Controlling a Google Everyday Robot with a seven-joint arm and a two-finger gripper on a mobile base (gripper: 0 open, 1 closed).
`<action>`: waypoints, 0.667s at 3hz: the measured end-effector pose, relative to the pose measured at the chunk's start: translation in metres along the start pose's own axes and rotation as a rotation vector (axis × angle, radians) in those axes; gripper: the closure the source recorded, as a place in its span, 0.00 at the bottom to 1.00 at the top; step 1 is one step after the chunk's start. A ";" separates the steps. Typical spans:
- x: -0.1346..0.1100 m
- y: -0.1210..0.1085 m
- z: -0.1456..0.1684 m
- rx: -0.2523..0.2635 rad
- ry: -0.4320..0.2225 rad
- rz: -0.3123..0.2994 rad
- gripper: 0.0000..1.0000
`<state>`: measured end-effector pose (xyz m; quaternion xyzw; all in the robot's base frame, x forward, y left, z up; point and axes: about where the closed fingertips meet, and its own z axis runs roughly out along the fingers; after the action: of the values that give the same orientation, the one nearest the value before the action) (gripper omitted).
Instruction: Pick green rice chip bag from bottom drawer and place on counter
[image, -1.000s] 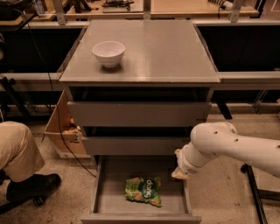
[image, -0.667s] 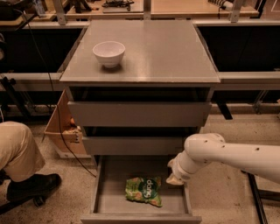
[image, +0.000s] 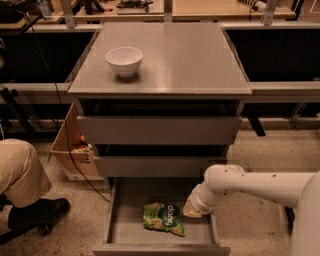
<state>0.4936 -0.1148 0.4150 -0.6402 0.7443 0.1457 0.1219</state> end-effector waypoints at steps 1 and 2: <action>0.002 -0.014 0.033 0.008 -0.030 -0.004 0.91; -0.001 -0.028 0.063 0.039 -0.071 -0.009 1.00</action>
Offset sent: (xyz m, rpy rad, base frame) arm 0.0505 0.0343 -0.0891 0.1104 -0.1075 -0.0279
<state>0.5215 -0.0942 0.3553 -0.6356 0.7392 0.1535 0.1614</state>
